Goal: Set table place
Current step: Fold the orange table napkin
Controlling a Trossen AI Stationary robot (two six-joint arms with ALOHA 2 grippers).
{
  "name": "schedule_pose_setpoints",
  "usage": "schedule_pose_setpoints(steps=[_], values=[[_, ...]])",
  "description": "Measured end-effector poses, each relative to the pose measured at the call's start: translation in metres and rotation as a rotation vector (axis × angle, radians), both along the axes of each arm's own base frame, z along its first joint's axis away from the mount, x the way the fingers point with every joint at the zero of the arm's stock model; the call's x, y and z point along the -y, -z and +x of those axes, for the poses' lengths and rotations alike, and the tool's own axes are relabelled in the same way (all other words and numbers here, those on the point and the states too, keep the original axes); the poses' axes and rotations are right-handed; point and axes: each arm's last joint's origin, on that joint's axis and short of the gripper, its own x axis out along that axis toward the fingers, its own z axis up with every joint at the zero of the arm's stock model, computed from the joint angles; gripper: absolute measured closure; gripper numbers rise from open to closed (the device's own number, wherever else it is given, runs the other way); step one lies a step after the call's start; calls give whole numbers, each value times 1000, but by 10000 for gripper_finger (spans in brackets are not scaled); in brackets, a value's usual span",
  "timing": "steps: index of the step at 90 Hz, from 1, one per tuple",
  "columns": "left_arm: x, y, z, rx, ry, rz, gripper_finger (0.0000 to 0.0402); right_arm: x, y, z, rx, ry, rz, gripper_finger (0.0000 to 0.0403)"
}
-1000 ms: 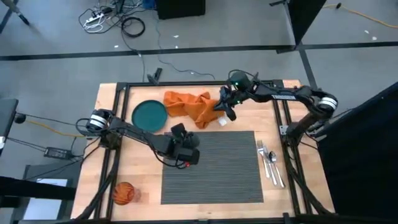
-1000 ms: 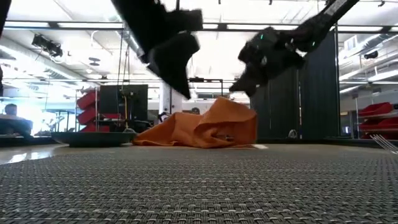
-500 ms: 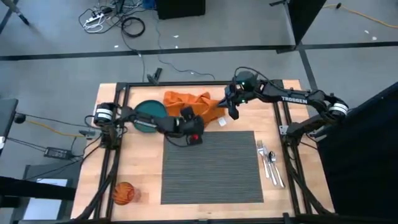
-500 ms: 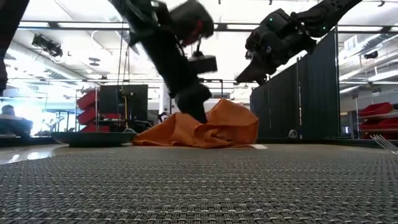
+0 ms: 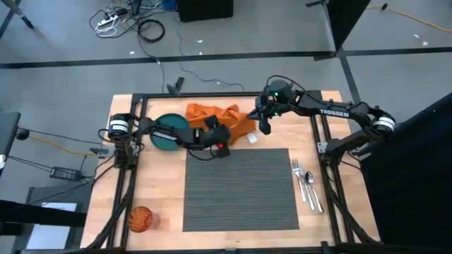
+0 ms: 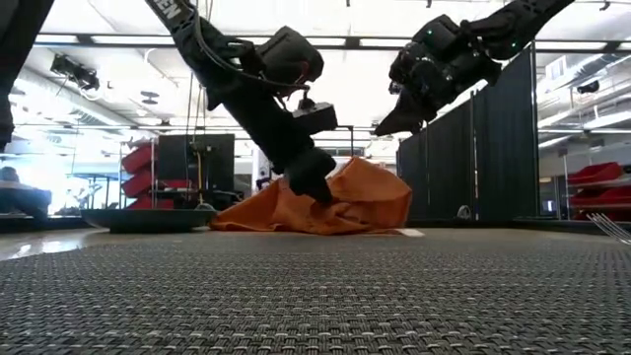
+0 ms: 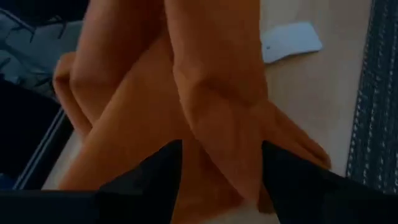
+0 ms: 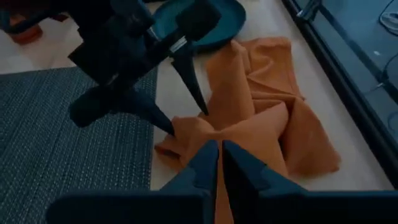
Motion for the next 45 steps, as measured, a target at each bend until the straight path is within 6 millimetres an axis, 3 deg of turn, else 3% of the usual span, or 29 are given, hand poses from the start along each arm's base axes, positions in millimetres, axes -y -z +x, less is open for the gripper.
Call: schedule_pose_setpoints(steps=[17, 26, 45], values=[[-11, 1, -2, -9, -12, -21, 378, -3, 0, 2, 0, -5, 9, 402], [-9, -5, 0, -23, 0, -26, 397, -8, -4, -1, -10, 12, 4, 402], [21, -91, 8, 67, 68, 0, 401, -39, -41, -26, 21, 71, -93, 403]])
